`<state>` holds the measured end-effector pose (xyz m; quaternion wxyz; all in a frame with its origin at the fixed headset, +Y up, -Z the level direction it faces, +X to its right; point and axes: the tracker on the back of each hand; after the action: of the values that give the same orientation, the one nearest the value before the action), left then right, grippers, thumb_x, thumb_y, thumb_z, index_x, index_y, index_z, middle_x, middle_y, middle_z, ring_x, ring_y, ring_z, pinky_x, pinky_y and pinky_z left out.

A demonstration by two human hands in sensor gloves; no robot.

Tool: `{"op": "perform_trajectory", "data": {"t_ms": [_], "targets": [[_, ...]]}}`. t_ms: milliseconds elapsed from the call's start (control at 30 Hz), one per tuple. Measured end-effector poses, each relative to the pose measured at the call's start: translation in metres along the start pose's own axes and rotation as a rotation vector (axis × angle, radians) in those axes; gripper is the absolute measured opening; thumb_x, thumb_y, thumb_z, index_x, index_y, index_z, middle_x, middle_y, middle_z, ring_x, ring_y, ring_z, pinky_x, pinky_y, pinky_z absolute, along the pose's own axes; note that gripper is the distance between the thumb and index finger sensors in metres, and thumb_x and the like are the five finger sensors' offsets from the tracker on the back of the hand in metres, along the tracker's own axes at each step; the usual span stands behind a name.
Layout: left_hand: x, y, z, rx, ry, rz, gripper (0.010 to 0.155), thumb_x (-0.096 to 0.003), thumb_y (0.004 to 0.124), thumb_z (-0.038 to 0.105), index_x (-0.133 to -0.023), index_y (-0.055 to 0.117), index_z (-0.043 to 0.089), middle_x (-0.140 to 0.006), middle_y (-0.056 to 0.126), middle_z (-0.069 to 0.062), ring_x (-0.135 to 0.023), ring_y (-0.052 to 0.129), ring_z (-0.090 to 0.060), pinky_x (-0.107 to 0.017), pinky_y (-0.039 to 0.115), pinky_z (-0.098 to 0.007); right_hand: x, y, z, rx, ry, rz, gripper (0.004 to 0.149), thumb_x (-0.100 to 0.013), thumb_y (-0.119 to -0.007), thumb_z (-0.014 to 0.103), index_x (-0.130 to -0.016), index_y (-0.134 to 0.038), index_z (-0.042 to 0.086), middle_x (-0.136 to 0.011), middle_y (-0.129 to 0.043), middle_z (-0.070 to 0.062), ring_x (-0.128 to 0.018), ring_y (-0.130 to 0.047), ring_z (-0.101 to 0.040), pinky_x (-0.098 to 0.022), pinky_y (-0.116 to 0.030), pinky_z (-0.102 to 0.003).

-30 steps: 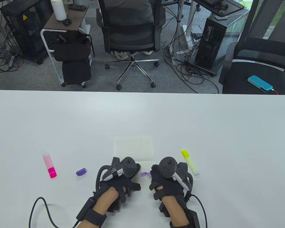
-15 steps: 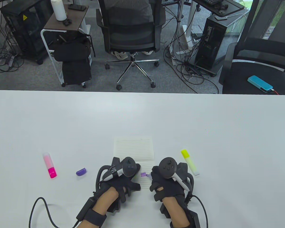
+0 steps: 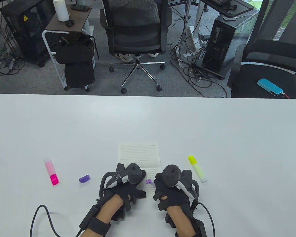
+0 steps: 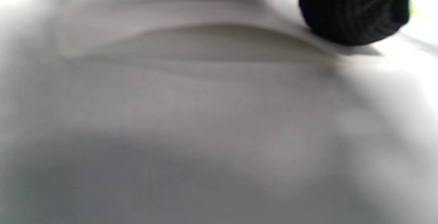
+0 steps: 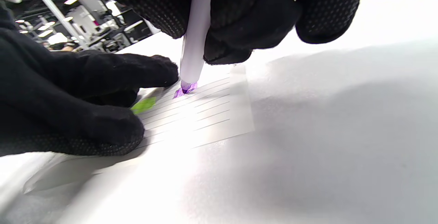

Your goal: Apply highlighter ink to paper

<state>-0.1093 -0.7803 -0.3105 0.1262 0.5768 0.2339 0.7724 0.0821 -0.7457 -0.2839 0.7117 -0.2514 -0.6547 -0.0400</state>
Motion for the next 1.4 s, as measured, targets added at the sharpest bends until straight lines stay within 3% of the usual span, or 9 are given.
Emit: {"op": "perform_trajectory", "data": {"t_ms": [833,1400], "targets": [[-0.0002,-0.0003,0.0001,-0.002,0.000,-0.001,0.084,-0.0391,0.081,0.064,-0.108,0.037,0.043,-0.100,0.043,0.002,-0.090,0.041,-0.027,-0.073,0.038,-0.059,-0.0008,-0.0022,-0.0024,0.019,-0.039,-0.051,0.041,-0.066,-0.073,0.033,-0.103,-0.073,0.016,-0.079,-0.089,-0.015,-0.046,-0.091,-0.029,-0.059,-0.071,-0.058],[-0.0002,0.0000,0.0002,-0.001,-0.001,0.000,0.084,-0.0390,0.081,0.064,-0.108,0.037,0.043,-0.100,0.043,0.002,-0.090,0.041,-0.027,-0.073,0.038,-0.059,-0.0001,-0.0026,-0.0018,0.016,-0.011,-0.002,0.041,-0.065,-0.074,0.033,-0.103,-0.073,0.015,-0.078,-0.090,-0.015,-0.045,-0.091,-0.029,-0.058,-0.072,-0.058]]}}
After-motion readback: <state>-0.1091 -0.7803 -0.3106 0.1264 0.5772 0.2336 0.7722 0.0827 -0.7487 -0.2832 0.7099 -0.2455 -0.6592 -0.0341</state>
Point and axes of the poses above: the tracker on the back of each hand, its own z axis roughly to the thumb side, its own x axis roughly from the fingertips to the wrist, y = z × x
